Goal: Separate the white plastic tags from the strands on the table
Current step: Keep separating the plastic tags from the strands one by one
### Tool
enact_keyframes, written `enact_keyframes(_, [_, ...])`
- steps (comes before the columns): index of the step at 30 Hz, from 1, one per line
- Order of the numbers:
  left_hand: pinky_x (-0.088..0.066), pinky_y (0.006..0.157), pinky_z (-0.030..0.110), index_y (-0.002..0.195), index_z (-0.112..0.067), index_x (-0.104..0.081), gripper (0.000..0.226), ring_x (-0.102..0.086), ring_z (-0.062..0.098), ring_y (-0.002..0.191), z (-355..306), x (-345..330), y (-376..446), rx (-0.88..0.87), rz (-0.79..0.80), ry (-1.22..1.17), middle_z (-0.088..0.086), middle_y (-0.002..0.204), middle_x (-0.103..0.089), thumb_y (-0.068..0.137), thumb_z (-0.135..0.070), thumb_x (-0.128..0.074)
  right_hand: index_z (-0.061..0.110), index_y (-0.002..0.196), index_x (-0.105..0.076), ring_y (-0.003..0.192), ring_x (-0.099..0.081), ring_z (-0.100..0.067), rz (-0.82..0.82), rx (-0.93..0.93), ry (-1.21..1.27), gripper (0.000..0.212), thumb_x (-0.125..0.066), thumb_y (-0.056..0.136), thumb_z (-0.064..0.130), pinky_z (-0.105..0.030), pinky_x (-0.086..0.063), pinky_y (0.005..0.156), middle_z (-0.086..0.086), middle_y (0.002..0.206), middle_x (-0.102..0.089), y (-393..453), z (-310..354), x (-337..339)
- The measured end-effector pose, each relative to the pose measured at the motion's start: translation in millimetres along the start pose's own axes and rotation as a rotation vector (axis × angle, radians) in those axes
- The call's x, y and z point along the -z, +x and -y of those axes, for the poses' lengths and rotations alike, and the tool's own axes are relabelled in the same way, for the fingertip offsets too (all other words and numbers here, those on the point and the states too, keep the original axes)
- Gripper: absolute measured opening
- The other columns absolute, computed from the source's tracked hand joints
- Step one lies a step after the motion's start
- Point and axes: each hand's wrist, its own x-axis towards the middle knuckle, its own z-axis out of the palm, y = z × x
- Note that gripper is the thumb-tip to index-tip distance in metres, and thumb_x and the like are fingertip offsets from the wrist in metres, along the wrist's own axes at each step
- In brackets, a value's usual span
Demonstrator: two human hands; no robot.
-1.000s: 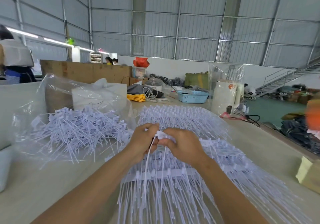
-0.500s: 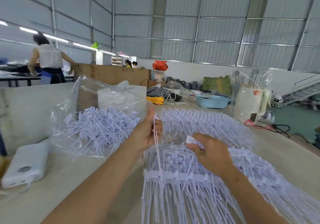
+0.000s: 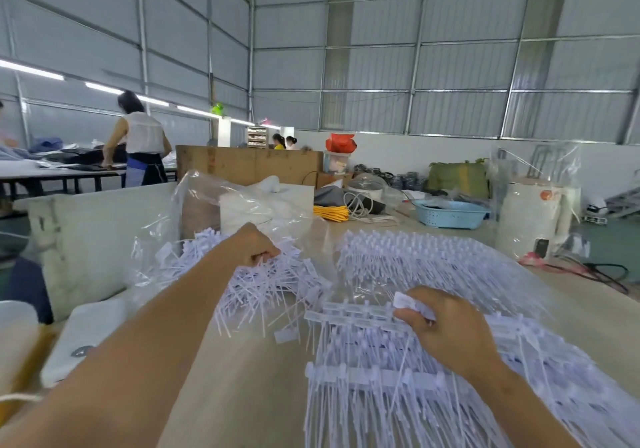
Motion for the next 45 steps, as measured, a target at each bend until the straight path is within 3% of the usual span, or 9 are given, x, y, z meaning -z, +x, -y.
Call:
enact_keyframes(3, [-0.046,0.064,0.029,0.095,0.007,-0.056,0.01,-0.059,0.026,0.078,-1.9,2.4,11.2,-0.182,-0.316,0.549,0.018,0.095,-0.062,0.091,-0.001,-0.051,0.025,0.109,-0.065,0.088,-0.064,-0.024,0.032,-0.004,-0.034,0.034,-0.058,0.087,0.049,-0.029,-0.045,0.068,-0.001,0.097,-0.07,-0.5,-4.2,-0.3])
enact_keyframes(6, [-0.043,0.096,0.032,0.134,0.008,-0.038,0.043,-0.049,0.03,0.121,8.9,-1.6,23.4,-0.165,-0.444,0.984,0.021,0.134,-0.045,0.096,-0.011,-0.045,0.021,0.107,-0.065,0.087,-0.064,-0.024,0.053,-0.011,-0.042,0.037,-0.055,0.087,0.051,-0.031,-0.048,0.071,-0.004,0.094,-0.07,-0.6,-9.1,-0.9])
enact_keyframes(13, [-0.036,0.105,0.042,0.143,-0.001,-0.023,0.052,-0.038,0.038,0.132,18.5,-2.7,18.2,-0.061,-0.364,1.348,0.023,0.142,-0.04,0.097,-0.018,-0.04,0.024,0.108,-0.062,0.087,-0.062,-0.022,0.059,0.013,-0.055,0.037,-0.051,0.089,0.054,-0.028,-0.043,0.07,-0.001,0.096,-0.068,0.5,-13.2,-4.6])
enact_keyframes(18, [-0.035,0.102,0.048,0.129,-0.016,-0.052,0.038,-0.044,0.032,0.125,-33.0,-34.1,-37.3,0.081,-0.293,1.46,0.004,0.132,-0.051,0.091,-0.021,-0.051,0.024,0.111,-0.062,0.087,-0.063,-0.022,0.05,0.023,-0.052,0.038,-0.051,0.089,0.054,-0.027,-0.041,0.067,-0.001,0.096,-0.069,0.5,-13.1,-4.5])
enact_keyframes(25, [-0.017,0.108,0.062,0.142,-0.012,-0.038,0.054,-0.029,0.044,0.135,-64.3,-84.1,-95.3,-0.072,-0.363,1.578,0.014,0.15,-0.034,0.093,-0.029,-0.048,0.028,0.115,-0.06,0.092,-0.062,-0.022,0.038,0.006,-0.043,0.038,-0.051,0.089,0.054,-0.028,-0.045,0.073,0.001,0.101,-0.068,1.2,-10.0,-2.0])
enact_keyframes(29, [-0.028,0.102,0.049,0.122,-0.014,-0.055,0.036,-0.047,0.031,0.119,-56.5,-115.3,-122.7,-0.48,-0.342,1.225,0.007,0.122,-0.058,0.094,-0.036,-0.051,0.026,0.095,-0.061,0.086,-0.062,-0.024,0.045,0.025,-0.046,0.027,-0.054,0.088,0.05,-0.027,-0.036,0.062,0.0,0.086,-0.064,4.6,-3.9,4.9])
enact_keyframes(31, [-0.038,0.094,0.042,0.115,-0.012,-0.055,0.052,-0.053,0.027,0.11,-46.6,-136.7,-134.5,-0.6,-0.101,0.779,0.005,0.114,-0.06,0.092,-0.058,-0.044,0.019,0.093,-0.061,0.086,-0.063,-0.026,0.028,0.029,-0.074,0.027,-0.056,0.088,0.045,-0.028,-0.036,0.062,-0.001,0.085,-0.065,7.8,-0.1,11.8])
enact_keyframes(37, [-0.058,0.072,0.027,0.089,-0.01,-0.062,0.022,-0.064,0.016,0.068,-25.6,-152.0,-132.8,-0.374,0.542,-0.176,0.006,0.073,-0.064,0.091,-0.032,-0.061,0.021,0.105,-0.055,0.09,-0.061,-0.02,0.027,-0.025,-0.039,0.046,-0.065,0.077,0.055,-0.027,-0.033,0.063,0.003,0.094,-0.066,6.7,1.9,36.3])
enact_keyframes(45, [-0.055,0.06,0.027,0.087,-0.004,-0.063,0.005,-0.062,0.014,0.052,-25.3,-135.3,-108.0,-0.444,0.308,-0.357,0.004,0.059,-0.065,0.09,-0.003,-0.059,0.034,0.111,-0.048,0.095,-0.052,-0.01,0.249,-0.232,0.055,0.076,-0.076,0.049,0.067,-0.031,-0.044,0.083,0.016,0.103,-0.053,-12.0,-44.3,79.5])
